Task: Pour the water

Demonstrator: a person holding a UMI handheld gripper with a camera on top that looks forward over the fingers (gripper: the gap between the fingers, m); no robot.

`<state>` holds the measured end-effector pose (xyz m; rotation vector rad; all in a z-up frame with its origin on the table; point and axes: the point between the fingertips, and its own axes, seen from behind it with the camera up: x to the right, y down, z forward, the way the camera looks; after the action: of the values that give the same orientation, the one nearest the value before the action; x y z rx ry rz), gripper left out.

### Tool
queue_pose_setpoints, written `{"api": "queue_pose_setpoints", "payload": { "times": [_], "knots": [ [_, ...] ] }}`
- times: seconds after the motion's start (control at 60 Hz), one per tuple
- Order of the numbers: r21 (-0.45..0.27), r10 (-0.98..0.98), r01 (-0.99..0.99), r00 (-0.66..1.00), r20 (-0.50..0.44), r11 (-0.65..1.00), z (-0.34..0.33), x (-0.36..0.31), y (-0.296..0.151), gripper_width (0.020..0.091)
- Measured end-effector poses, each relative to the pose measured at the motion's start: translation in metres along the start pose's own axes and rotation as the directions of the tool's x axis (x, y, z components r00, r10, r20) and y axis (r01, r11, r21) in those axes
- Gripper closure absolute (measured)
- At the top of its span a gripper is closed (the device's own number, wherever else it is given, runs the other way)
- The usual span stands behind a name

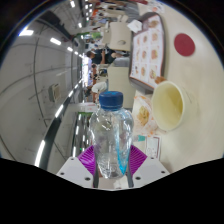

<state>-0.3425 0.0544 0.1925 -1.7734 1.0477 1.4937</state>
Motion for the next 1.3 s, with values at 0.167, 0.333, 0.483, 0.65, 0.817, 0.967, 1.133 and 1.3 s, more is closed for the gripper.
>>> {"api": "queue_pose_setpoints", "payload": {
  "times": [0.167,0.333,0.483,0.65,0.817,0.967,1.133,1.3],
  "knots": [
    [0.016,-0.574,0.577,0.815,-0.081,0.817,-0.035,-0.041,-0.044,0.0721],
    [0.04,-0.866,0.885,0.464,-0.187,0.465,-0.057,-0.06,-0.12,0.0719],
    [-0.039,-0.936,0.981,0.167,-0.311,0.189,-0.075,-0.025,-0.206,0.0719],
    [-0.147,-0.933,0.983,0.054,-0.355,0.113,-0.081,0.053,-0.277,0.072],
    [-0.208,-0.933,0.97,0.043,-0.357,0.124,-0.084,0.109,-0.294,0.0718],
    [-0.209,-0.935,0.97,0.042,-0.353,0.123,-0.085,0.136,-0.294,0.071],
    [-0.222,-0.925,0.964,0.051,-0.377,0.143,-0.088,0.137,-0.294,0.0572],
    [-0.304,-0.909,0.922,0.102,-0.404,0.239,-0.11,0.139,-0.278,0.0239]
  ]
}}
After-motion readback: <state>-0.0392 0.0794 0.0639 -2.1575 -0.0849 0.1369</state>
